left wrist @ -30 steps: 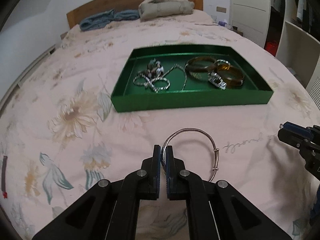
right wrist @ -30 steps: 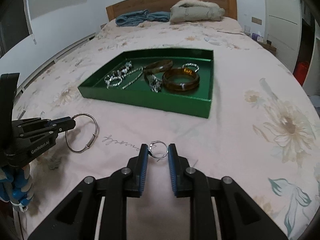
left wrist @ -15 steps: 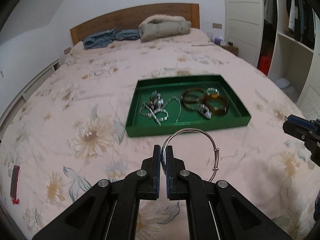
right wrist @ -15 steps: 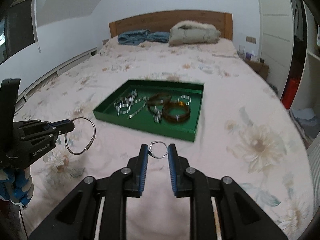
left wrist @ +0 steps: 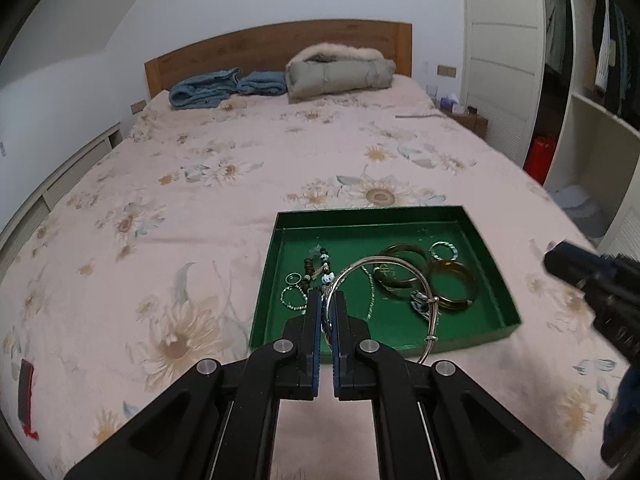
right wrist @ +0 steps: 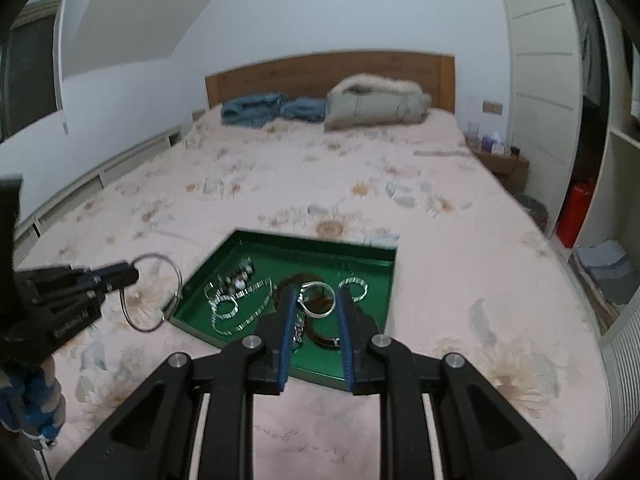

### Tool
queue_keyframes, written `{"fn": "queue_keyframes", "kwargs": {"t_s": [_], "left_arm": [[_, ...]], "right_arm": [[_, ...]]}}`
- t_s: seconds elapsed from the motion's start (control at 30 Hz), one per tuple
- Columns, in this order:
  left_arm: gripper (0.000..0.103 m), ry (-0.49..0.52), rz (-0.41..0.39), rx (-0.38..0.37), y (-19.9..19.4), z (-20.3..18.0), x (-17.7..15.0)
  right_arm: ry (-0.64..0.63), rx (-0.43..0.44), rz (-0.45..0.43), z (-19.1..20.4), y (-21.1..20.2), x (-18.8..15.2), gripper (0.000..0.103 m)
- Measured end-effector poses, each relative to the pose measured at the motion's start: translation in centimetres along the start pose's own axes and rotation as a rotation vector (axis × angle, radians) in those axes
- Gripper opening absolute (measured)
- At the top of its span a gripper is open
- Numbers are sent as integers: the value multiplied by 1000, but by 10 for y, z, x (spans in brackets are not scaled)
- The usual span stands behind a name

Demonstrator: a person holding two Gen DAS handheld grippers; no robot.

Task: Organize jewelry
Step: 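Carry the silver bangle with the left tool while the right tool carries the ring to the tray, then open the left tool over the tray while the right tool releases the ring there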

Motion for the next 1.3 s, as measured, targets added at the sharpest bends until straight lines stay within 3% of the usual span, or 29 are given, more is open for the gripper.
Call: {"fn": "queue_keyframes", "kwargs": {"t_s": [0.4,0.67,0.9,1.17,1.3], "left_arm": [[4,28,111,49,133,-9,9],[4,-1,191,64,168,-1,-14],[5,-25,162,60,156,4,-11],[46,-74,57,59,84,21,-9],[57,-87,-11,45,34,23,-9]], "right_arm": [[10,8,199,-13,138,-25,19],[-32,-31,300,-19,170,-52,19],[-35,-51,290,-24,166,-51,20],[-10,-76,212,-33,120,-35,21],[3,-99,152,-35,75,-25,21]]}}
Point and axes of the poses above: each gripper's, at about its wrist camera, not at the fingertips, and y roughly the way its jaws point, z to its left, x to its top, the point moved 1 cm from there along y, roughly the way its jaws point, and after that the axes turned 5 degrees about -z, right-handed, at the moved point
